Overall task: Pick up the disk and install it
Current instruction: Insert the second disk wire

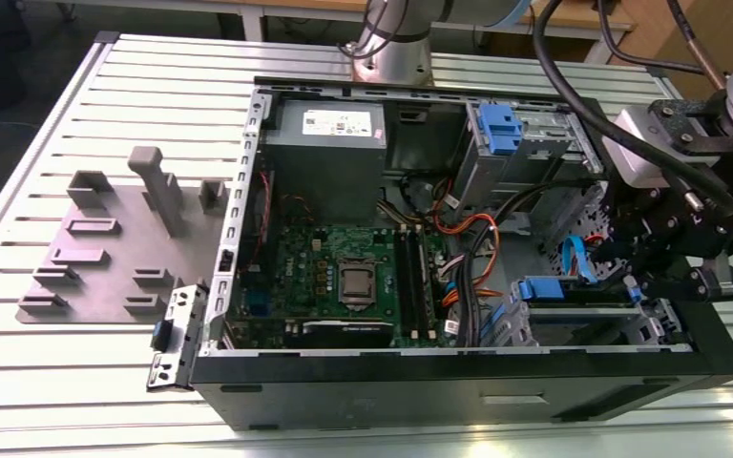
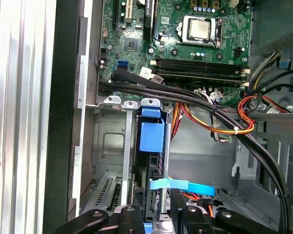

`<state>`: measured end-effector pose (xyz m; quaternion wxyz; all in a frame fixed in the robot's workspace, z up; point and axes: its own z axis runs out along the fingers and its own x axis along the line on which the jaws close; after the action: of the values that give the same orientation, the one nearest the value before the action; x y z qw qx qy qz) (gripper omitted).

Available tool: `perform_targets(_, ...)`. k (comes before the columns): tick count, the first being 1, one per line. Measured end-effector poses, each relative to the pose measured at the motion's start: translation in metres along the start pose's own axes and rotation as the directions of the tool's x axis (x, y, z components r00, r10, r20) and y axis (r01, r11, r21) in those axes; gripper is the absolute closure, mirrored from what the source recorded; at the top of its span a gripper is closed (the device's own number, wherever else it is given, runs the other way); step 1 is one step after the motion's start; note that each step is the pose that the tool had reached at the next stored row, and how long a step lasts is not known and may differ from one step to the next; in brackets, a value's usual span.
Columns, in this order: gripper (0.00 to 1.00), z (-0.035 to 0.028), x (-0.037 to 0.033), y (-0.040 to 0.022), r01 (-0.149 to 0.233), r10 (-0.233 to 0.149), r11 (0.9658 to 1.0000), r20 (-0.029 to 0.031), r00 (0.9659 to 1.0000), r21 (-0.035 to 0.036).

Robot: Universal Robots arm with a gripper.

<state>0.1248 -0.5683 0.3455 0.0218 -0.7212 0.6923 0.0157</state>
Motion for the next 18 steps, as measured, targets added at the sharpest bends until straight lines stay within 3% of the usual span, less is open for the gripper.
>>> perform_targets(7,0.65,0.0001,-0.0021,-0.0001,-0.002,0.002,1.0,0.0,1.0,0.0)
perform_targets(11,0.65,0.0005,-0.0023,-0.0005,-0.038,0.038,0.9993,-0.0003,0.9993,0.002)
perform_targets(18,0.65,0.0005,-0.0024,-0.0006,-0.041,0.041,0.9992,-0.0004,0.9992,0.0022)
